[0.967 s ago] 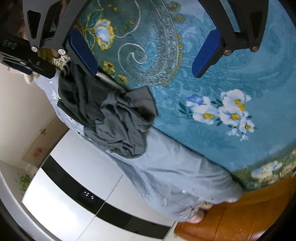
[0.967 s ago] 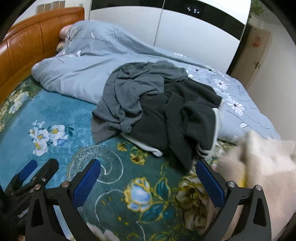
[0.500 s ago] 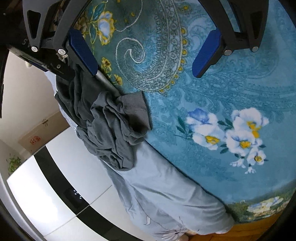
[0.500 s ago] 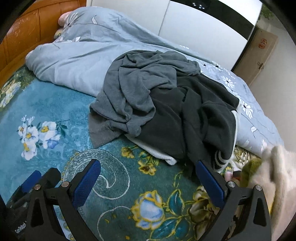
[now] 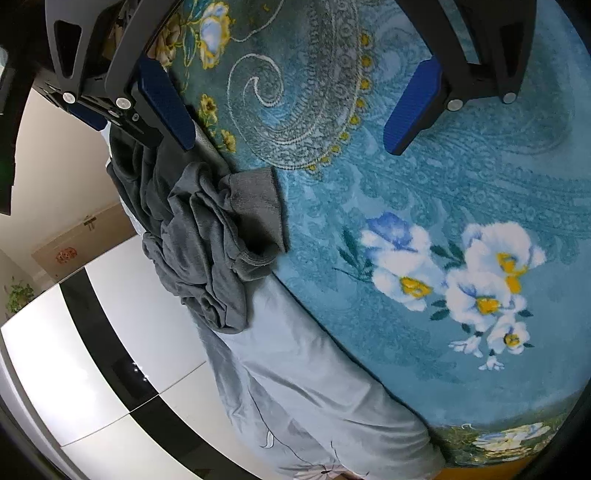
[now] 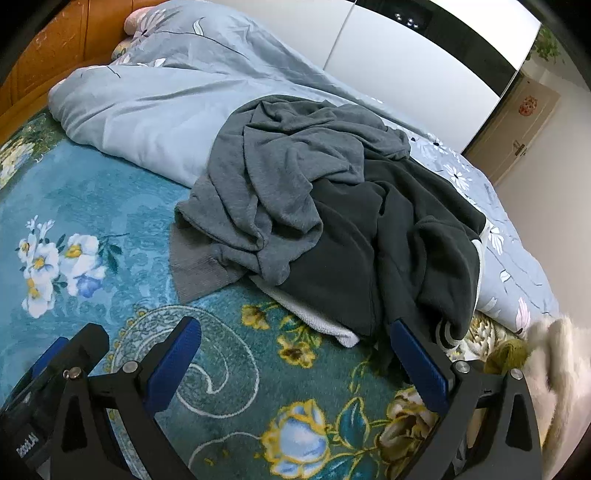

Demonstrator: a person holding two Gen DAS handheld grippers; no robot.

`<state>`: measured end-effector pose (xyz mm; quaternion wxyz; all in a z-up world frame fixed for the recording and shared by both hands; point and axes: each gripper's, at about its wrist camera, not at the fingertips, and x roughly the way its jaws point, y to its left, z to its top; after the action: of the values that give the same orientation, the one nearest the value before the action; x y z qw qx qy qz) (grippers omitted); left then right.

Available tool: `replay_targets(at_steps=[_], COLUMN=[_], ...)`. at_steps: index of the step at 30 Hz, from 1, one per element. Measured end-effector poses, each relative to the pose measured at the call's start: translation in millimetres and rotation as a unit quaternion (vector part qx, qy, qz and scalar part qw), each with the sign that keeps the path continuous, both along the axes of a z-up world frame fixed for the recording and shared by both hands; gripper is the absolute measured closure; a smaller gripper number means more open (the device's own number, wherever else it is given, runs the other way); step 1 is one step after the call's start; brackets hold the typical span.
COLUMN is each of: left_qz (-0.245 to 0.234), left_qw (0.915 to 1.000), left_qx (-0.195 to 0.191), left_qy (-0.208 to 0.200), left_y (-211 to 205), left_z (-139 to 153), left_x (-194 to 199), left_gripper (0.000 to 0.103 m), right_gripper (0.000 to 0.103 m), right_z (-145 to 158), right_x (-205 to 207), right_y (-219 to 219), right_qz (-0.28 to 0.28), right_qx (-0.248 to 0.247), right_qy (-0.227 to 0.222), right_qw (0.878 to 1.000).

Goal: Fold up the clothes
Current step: 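Move both tools toward the grey sweatshirt on the clothes pile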

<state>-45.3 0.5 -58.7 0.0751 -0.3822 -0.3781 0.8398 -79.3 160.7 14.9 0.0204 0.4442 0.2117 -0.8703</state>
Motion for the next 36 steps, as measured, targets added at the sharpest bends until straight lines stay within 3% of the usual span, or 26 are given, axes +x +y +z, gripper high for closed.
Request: replay_targets(at_steps=[36], left_qz=[-0.012], left_qw=[0.9999], left_qx=[0.000], left_qy=[-0.011], left_y=[6], left_z=[-21], left_x=[-40], left_gripper=[0.000], right_gripper=[0.001], right_z=[-35], right_x=[-49], right_y=[-12], right_qz=[0.002], right_qx=[0.045], right_qy=[-0.012], right_qw=[0.999])
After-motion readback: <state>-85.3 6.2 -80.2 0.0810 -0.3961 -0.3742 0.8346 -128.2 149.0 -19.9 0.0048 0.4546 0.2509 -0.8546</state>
